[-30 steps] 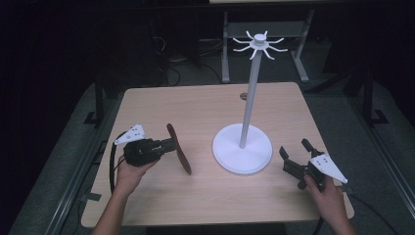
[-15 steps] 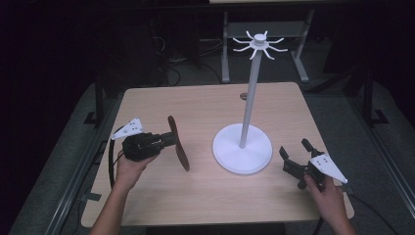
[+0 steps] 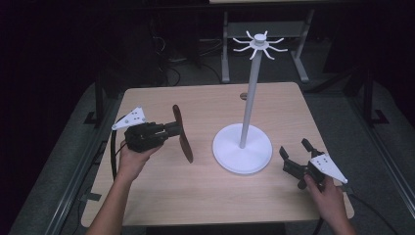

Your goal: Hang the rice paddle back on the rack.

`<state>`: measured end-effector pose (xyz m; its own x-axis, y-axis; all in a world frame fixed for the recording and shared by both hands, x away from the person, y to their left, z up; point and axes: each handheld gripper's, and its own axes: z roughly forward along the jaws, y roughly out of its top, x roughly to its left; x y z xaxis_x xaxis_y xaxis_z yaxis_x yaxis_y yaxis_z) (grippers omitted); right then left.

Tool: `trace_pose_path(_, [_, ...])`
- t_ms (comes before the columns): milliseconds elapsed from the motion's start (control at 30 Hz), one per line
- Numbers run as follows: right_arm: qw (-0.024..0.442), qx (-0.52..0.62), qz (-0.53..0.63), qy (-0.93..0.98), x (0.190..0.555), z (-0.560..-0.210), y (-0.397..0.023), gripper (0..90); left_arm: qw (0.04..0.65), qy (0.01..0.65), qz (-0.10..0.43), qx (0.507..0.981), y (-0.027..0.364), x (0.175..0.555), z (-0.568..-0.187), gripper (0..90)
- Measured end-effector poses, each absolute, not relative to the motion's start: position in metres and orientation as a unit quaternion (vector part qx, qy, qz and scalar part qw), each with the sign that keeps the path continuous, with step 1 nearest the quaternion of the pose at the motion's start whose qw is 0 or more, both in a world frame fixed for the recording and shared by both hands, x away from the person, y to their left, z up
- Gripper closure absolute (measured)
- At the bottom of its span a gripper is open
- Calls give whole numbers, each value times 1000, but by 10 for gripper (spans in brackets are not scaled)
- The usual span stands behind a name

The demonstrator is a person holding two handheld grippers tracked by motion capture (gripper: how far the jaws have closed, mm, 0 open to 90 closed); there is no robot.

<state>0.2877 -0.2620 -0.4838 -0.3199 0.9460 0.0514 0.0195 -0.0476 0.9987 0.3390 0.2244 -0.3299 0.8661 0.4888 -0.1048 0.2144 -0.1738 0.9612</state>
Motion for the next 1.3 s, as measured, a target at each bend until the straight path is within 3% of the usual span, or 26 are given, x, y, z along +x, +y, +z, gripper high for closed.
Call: trace_pose_path(1300, [395, 428, 585, 564, 288, -484, -262, 135, 630, 154, 122, 751, 171, 369, -242, 764])
